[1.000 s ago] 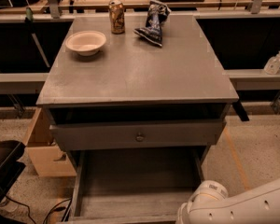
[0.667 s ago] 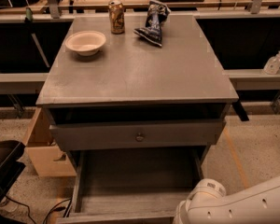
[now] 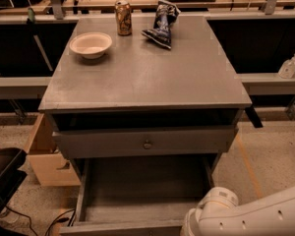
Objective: Close middle drawer
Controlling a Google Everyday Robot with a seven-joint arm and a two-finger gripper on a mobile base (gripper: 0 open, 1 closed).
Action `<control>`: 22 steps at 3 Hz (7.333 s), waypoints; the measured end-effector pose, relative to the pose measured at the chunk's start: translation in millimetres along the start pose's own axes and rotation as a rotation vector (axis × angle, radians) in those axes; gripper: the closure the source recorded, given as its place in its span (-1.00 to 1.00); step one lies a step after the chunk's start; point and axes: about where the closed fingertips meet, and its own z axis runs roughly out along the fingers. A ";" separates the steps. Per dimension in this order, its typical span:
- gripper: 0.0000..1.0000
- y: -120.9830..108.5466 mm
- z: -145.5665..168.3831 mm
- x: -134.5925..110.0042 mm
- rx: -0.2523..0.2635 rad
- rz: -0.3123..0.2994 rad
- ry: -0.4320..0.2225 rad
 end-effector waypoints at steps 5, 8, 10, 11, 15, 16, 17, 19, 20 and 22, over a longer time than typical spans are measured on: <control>1.00 -50.6 5.9 -14.1 0.078 -0.039 -0.052; 1.00 -73.5 13.8 -30.4 0.090 -0.080 -0.069; 1.00 -38.1 27.9 -17.4 -0.021 -0.085 -0.020; 1.00 -43.8 35.8 -9.5 -0.024 -0.082 -0.033; 1.00 -110.4 60.2 -29.0 0.044 -0.140 -0.106; 1.00 -138.8 70.5 -37.8 0.058 -0.150 -0.119; 1.00 -154.2 76.9 -42.4 0.065 -0.154 -0.126; 1.00 -184.5 88.3 -49.6 0.076 -0.160 -0.136; 1.00 -165.4 69.1 -48.0 0.021 -0.180 -0.138; 1.00 -123.3 -43.5 -2.6 0.016 -0.129 -0.247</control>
Offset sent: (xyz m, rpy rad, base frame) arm 0.1906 0.0280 0.0113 0.1122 -0.3386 0.1013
